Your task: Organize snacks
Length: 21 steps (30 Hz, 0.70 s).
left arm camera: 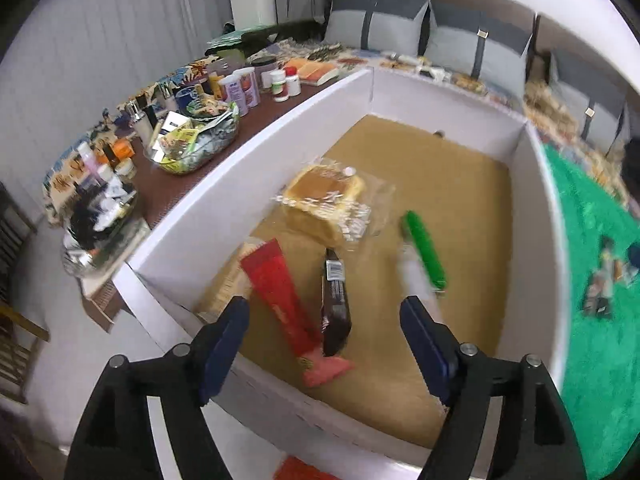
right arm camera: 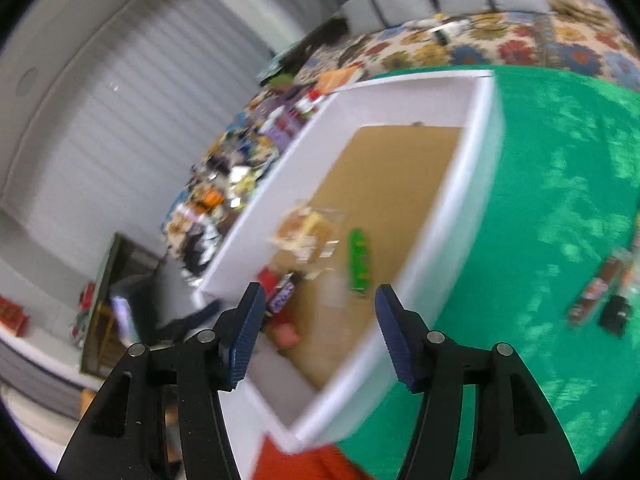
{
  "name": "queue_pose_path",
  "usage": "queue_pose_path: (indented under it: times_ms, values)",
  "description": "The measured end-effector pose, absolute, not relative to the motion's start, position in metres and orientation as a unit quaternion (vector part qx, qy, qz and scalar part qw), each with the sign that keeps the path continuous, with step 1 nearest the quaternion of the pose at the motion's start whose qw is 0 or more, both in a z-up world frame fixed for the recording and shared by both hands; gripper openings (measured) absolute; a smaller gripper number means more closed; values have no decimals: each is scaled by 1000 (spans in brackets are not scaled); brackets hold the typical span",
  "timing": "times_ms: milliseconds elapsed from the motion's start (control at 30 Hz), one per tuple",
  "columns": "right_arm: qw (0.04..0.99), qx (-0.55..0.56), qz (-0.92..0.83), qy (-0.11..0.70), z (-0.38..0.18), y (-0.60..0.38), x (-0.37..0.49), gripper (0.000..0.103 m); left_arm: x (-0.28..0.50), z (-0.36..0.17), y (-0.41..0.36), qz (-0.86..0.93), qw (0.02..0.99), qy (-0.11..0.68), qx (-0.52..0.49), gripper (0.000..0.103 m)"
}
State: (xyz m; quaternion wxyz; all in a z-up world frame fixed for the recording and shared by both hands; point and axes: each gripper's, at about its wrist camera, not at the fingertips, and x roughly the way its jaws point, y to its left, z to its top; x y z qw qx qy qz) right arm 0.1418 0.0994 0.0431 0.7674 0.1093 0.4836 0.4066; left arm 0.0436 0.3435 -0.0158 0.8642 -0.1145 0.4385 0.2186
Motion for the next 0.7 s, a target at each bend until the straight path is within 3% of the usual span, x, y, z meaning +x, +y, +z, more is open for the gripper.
queue_pose_path:
  times_ms: [167, 333, 500, 700]
  values:
    - [841, 15, 306, 446, 14, 8, 147, 62, 53, 9, 285, 146, 892, 408, -127, 79]
    - [874, -74, 154, 455, -37, -114, 144, 62, 66, 21, 179, 30, 913, 396, -93, 90]
    - [886, -96, 58, 450, -56, -200, 126, 62, 90, -16, 80, -40, 898, 437, -29, 91]
    - [891, -93, 16, 444, -63, -233, 114, 66, 112, -71, 19, -62, 879, 473, 7, 91]
